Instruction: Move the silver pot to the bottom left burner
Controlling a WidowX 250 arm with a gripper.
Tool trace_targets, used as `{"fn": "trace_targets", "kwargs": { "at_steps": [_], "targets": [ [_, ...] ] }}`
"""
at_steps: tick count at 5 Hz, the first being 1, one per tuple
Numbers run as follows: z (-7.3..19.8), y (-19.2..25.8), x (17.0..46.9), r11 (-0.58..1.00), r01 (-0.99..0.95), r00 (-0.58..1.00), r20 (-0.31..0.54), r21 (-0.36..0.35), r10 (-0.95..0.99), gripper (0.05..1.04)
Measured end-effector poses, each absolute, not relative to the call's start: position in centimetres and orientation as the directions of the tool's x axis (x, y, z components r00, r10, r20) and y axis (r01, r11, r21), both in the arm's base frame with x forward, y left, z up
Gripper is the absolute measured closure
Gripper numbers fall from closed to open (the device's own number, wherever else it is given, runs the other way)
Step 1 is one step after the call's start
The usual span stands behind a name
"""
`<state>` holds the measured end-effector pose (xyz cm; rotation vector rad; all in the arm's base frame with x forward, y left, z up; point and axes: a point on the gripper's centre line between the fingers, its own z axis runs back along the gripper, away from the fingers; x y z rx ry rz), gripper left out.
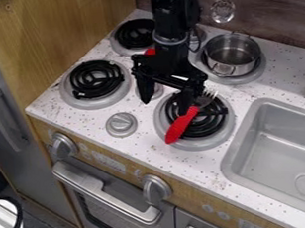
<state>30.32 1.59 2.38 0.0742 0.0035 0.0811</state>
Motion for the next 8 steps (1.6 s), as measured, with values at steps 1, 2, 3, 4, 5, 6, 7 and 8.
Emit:
{"fn": "trace_targets", "kwargs": {
  "at_steps": [1,2,3,4,5,6,7,8],
  "targets": [
    [1.5,1.5,29.9,0.994,-0.076,0.996,-0.034,0.075,0.079,0.088],
    [0.4,0.3,30.5,0.996,-0.022,0.997,-0.071,0.092,0.029,0.088],
    [-0.1,-2.1,32.9,0.997,0.031,0.998,-0.048,0.064,-0.028,0.088],
    [-0.1,-4.4,35.9,0.99,0.127,0.986,0.113,-0.057,-0.12,0.088],
    [0.7,-5.5,39.1,0.987,0.128,0.942,0.325,-0.101,-0.089,0.088],
    [2.0,-6.4,41.6,0.972,0.188,0.865,0.493,-0.14,-0.097,0.088],
    [2.2,-6.9,44.0,0.966,0.218,0.817,0.568,-0.143,-0.1,0.088],
    [1.4,-6.6,45.6,0.974,0.213,0.797,0.59,-0.081,-0.126,0.088]
  ]
}}
